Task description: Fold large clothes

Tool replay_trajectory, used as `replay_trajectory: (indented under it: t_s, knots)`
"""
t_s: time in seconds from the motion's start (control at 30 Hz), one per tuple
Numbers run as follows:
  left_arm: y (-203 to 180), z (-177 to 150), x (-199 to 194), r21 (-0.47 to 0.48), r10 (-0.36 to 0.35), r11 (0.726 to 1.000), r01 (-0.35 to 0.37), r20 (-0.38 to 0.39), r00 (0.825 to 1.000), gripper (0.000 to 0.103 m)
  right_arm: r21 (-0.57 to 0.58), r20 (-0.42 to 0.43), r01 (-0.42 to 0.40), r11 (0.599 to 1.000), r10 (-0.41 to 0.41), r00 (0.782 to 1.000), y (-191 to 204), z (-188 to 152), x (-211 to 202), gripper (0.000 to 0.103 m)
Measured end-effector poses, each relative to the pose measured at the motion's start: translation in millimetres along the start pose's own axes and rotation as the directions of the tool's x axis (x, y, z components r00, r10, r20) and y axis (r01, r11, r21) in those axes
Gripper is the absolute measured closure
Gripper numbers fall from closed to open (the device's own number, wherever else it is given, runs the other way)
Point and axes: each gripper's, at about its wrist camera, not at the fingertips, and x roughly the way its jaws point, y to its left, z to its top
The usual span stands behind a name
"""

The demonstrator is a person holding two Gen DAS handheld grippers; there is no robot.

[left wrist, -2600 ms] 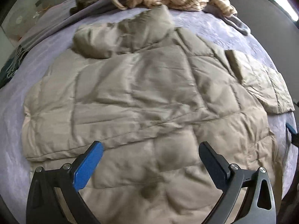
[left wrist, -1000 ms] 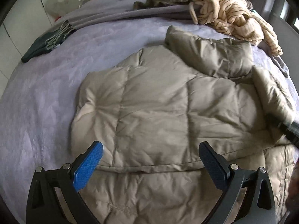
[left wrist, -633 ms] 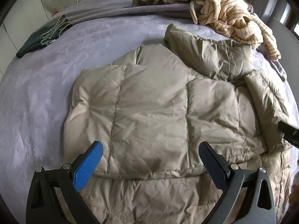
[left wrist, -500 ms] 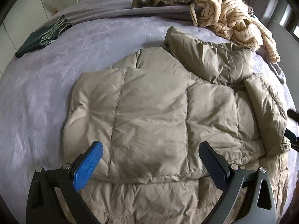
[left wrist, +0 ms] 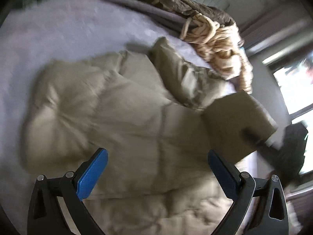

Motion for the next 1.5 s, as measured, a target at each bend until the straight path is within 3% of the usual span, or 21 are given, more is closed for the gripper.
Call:
replay_trajectory:
  t_s: [0.13, 0.2, 0.23, 0.27, 0.4, 0.47, 0.53, 0.63, 0.67, 0.7, 0.73, 0.77, 0.8, 0.83, 0.93, 1.07, 1.23, 1.3, 1.37, 1.4, 1.5]
  knots:
    - [6, -1, 10, -0.092, -0.174, 0.981, 0.171, -0.016, 0.985, 0.001, -0.214, -0.116, 0.035, 0.976, -0.061, 0.991, 50, -29, 33, 0.086]
    - [2, 0, 15, -0.113, -0.235, 0.966, 0.231, -0.021, 0.972, 0.001, -0.229, -0.177, 0.034, 0.973, -0.076, 0.981, 54, -43, 45, 0.066]
    - [-1, 0, 19, -0.117, -0.258, 0.96, 0.254, -0.028, 0.966, 0.001, -0.215, -0.193, 0.027, 0.976, -0.069, 0.979, 50, -49, 44, 0.044]
    - [-2, 0, 20, -0.118, -0.271, 0.957, 0.265, -0.036, 0.962, 0.001, -0.185, -0.206, 0.017, 0.983, -0.056, 0.977, 43, -54, 41, 0.032]
    - [-12, 2, 31, -0.108, -0.275, 0.957, 0.268, -0.062, 0.959, 0.001, -0.032, -0.207, 0.019, 0.999, -0.025, 0.978, -6, -66, 11, 0.031]
    - [-15, 3, 39, -0.105, -0.258, 0.962, 0.25, -0.07, 0.963, 0.001, 0.124, -0.195, 0.031, 0.992, -0.007, 0.981, -51, -73, -9, 0.031]
    - [-18, 4, 47, -0.09, -0.22, 0.973, 0.212, -0.083, 0.972, 0.001, 0.282, -0.167, 0.037, 0.959, 0.011, 0.986, -96, -81, -27, 0.031]
    - [-23, 3, 58, -0.046, -0.146, 0.989, 0.142, -0.1, 0.984, 0.005, 0.509, -0.075, 0.015, 0.861, 0.027, 0.997, -160, -93, -53, 0.031]
    - [-27, 3, 60, -0.022, -0.121, 0.993, 0.12, -0.104, 0.987, 0.025, 0.58, -0.024, -0.018, 0.814, 0.039, 0.999, -180, -97, -60, 0.031]
    - [-32, 3, 64, 0.0, -0.104, 0.995, 0.105, -0.117, 0.988, 0.053, 0.636, 0.023, -0.051, 0.77, 0.046, 0.999, -196, -99, -65, 0.031]
    - [-34, 2, 67, 0.012, -0.087, 0.996, 0.09, -0.13, 0.988, 0.07, 0.667, 0.055, -0.072, 0.742, 0.048, 0.997, -208, -99, -67, 0.034]
    - [-36, 2, 69, 0.026, -0.067, 0.997, 0.072, -0.139, 0.988, 0.093, 0.688, 0.08, -0.087, 0.721, 0.044, 0.996, -216, -99, -69, 0.056]
    - [-39, 1, 66, 0.039, -0.061, 0.997, 0.066, -0.128, 0.99, 0.093, 0.699, 0.087, -0.081, 0.711, 0.028, 0.996, -223, -97, -70, 0.075]
    - [-41, -1, 59, 0.063, -0.055, 0.996, 0.062, -0.105, 0.993, 0.093, 0.699, 0.081, -0.067, 0.712, 0.014, 0.997, -226, -94, -71, 0.097]
    - [-44, -10, 42, 0.128, 0.003, 0.992, 0.005, -0.06, 0.998, 0.093, 0.655, 0.095, -0.079, 0.751, 0.022, 0.995, -228, -80, -79, 0.097]
    - [-21, -23, 46, 0.132, 0.107, 0.987, -0.096, -0.079, 0.991, 0.093, 0.499, 0.009, 0.01, 0.867, -0.017, 1.0, -202, -62, -61, 0.097]
    - [-7, -19, 48, 0.096, 0.187, 0.979, -0.181, -0.06, 0.98, 0.084, 0.476, -0.067, 0.096, 0.874, -0.072, 0.995, -203, -74, -39, 0.097]
    - [-9, -16, 34, 0.113, 0.264, 0.959, -0.261, -0.005, 0.965, 0.067, 0.483, -0.068, 0.097, 0.87, -0.073, 0.995, -205, -79, -45, 0.097]
    - [-12, -13, 20, 0.143, 0.35, 0.923, -0.356, 0.065, 0.934, 0.053, 0.44, -0.109, 0.117, 0.89, -0.077, 0.991, -198, -80, -56, 0.09]
    - [-14, -12, 12, 0.154, 0.369, 0.912, -0.38, 0.098, 0.924, 0.053, 0.412, -0.133, 0.113, 0.904, -0.063, 0.989, -193, -83, -62, 0.088]
    - [-18, -5, -7, 0.172, 0.326, 0.923, -0.344, 0.128, 0.937, 0.053, 0.289, -0.106, 0.043, 0.956, -0.013, 0.994, -169, -79, -97, 0.052]
